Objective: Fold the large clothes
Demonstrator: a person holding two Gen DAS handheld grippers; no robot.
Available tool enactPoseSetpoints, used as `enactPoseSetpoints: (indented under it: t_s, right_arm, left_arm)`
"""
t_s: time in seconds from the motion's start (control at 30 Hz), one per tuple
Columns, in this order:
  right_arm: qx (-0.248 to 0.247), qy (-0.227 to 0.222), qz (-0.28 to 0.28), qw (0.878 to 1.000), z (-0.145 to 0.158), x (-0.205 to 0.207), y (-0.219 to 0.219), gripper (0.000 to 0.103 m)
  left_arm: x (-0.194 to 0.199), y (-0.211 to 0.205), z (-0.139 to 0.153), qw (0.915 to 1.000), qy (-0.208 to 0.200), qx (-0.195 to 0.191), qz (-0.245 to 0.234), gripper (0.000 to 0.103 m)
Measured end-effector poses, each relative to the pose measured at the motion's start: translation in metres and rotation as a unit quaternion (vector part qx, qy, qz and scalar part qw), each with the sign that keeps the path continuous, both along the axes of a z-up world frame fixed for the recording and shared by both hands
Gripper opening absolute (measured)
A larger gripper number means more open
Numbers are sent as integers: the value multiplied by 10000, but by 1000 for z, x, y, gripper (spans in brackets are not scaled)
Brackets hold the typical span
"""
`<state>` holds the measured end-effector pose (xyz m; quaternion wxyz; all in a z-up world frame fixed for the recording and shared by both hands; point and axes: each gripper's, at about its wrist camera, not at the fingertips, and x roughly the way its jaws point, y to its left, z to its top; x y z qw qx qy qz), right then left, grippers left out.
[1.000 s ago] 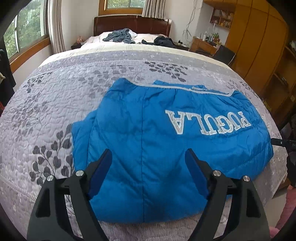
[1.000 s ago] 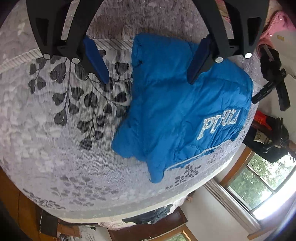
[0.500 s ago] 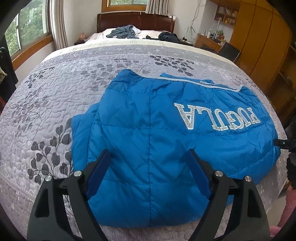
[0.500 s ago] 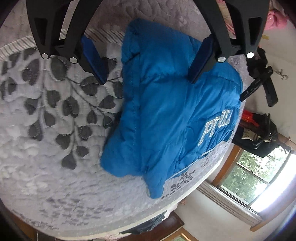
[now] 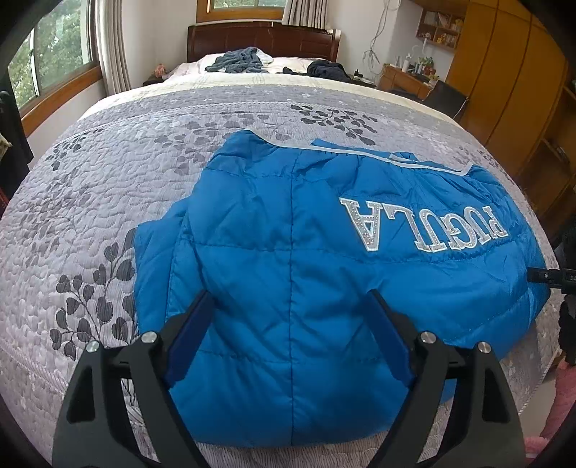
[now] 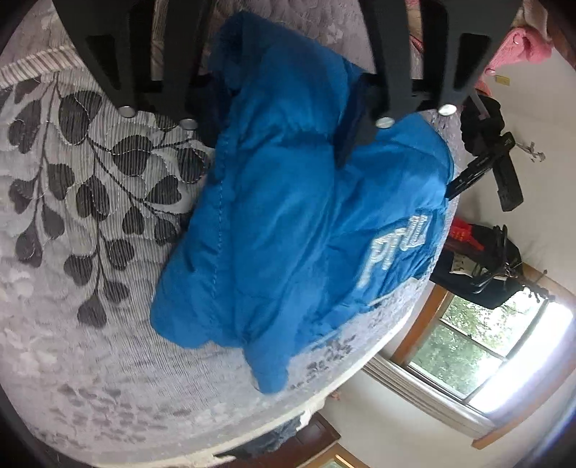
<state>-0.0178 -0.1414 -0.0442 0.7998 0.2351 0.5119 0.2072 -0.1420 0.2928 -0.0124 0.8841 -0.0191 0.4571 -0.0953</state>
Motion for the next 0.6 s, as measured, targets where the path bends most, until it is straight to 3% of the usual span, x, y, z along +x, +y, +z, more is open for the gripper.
enactPoseSetpoints:
  t_s: [0.1,0.33,0.6]
  right_arm:
    - [-96,-74,-7,9999,2,-1,4,47]
    - [384,63,-191,9991,-18,-6,-6,47]
    - [132,-31,-377,9992,11,-9,7,35]
  left_arm:
    - [0,0,-1,10000,-3,-21,-10,85]
    - [-1,1,-4,9999,-88,-74,-79,87]
    - [2,5,-9,9995,-154,-214,-145,89]
